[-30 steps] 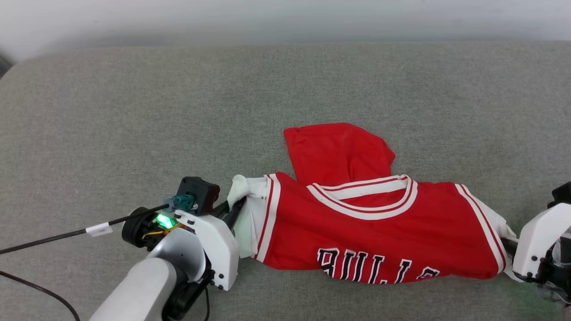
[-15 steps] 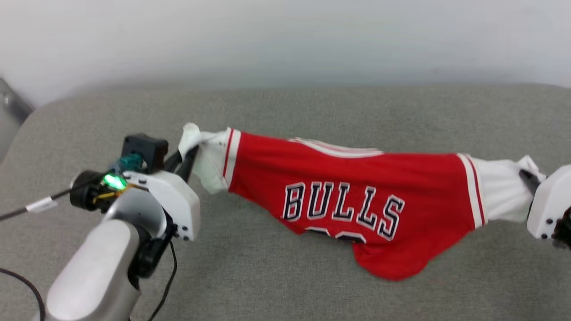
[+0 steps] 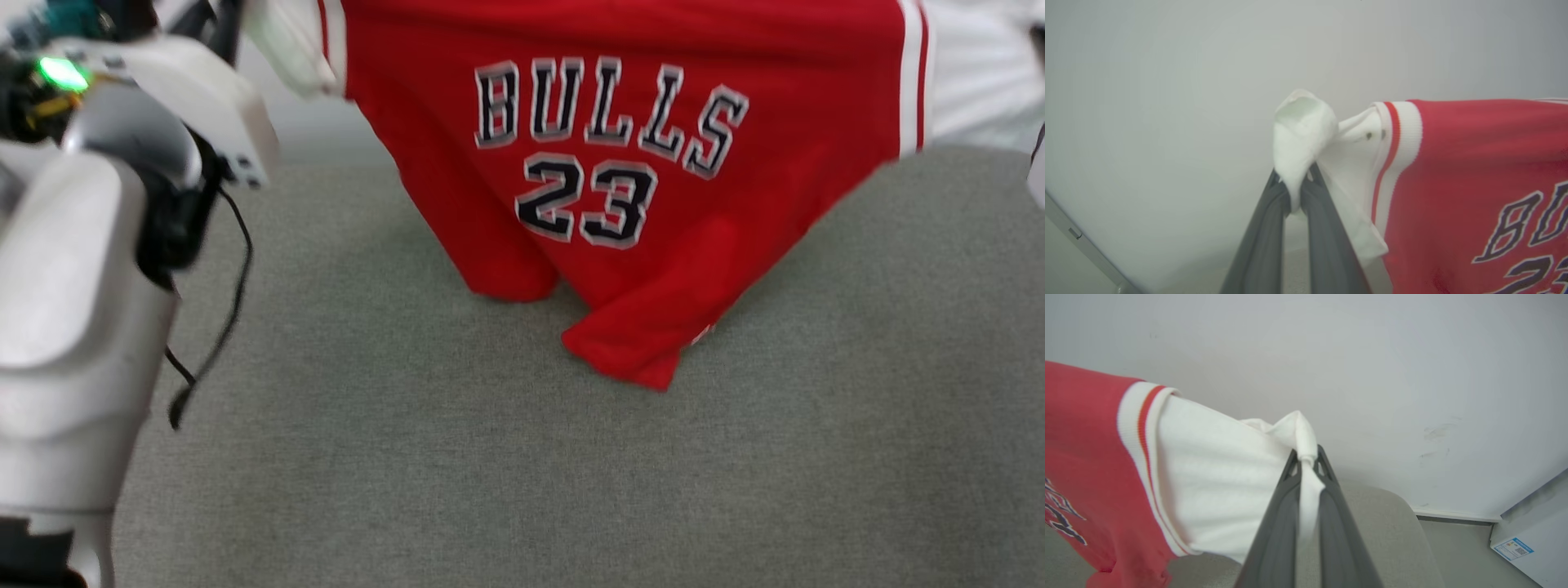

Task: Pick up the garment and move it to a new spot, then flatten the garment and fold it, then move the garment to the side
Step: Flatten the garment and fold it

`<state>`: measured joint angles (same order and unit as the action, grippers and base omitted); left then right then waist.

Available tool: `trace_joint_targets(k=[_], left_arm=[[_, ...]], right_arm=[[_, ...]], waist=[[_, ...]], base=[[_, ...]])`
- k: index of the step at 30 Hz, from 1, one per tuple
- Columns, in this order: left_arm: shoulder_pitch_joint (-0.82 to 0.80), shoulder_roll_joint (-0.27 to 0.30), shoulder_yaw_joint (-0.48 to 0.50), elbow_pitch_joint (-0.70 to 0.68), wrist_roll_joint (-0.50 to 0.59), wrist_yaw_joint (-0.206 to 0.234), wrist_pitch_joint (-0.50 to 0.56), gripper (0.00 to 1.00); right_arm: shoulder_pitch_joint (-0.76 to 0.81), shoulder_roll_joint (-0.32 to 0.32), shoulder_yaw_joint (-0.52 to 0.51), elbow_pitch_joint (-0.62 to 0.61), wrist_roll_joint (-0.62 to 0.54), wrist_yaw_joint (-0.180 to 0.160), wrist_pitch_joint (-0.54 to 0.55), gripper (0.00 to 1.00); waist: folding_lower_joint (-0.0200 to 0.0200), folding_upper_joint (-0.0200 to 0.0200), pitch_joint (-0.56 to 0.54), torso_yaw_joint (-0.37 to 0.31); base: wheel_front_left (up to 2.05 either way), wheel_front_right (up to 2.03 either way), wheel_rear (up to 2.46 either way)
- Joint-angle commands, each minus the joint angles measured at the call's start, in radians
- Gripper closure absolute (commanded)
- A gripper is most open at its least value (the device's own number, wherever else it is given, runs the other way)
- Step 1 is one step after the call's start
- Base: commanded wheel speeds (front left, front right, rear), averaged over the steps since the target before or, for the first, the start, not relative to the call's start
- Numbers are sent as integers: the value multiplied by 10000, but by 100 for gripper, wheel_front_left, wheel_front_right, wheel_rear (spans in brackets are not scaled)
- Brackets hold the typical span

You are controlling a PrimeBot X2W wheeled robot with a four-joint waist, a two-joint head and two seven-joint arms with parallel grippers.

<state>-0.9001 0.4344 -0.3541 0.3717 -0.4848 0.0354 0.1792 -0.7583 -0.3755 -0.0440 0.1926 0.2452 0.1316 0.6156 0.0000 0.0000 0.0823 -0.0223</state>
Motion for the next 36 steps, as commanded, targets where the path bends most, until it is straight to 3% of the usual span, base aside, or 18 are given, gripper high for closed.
trace_joint_targets(k=[1, 7, 20, 29, 36], left_arm=[[-318, 118, 114, 196, 57, 5, -103, 100], [-2644, 249, 294, 1363, 398, -158, -668, 100], [-7015, 665, 757, 2784, 869, -330, -2197, 100], [-8318, 528, 728, 3823, 832, -594, -2949, 100], [-8489, 354, 613, 4717, 729, -875, -3481, 100]], right_arm=[[-339, -120, 38, 103, -115, -17, -106, 100], [-2765, -311, 383, 897, -502, -19, -682, 100], [-7622, 280, 496, 2735, -1802, -19, -2802, 100], [-9542, 485, 1034, 4316, -1726, -19, -4259, 100], [-9944, 648, 1880, 5378, -1273, -17, -4973, 100]], waist=[[0, 0, 304, -43], [0, 0, 1562, -124], [0, 0, 4635, -593], [0, 0, 6014, -711], [0, 0, 6715, -695]], base=[[0, 0, 0], [0, 0, 0], [0, 0, 0], [0, 0, 0], [0, 0, 0]])
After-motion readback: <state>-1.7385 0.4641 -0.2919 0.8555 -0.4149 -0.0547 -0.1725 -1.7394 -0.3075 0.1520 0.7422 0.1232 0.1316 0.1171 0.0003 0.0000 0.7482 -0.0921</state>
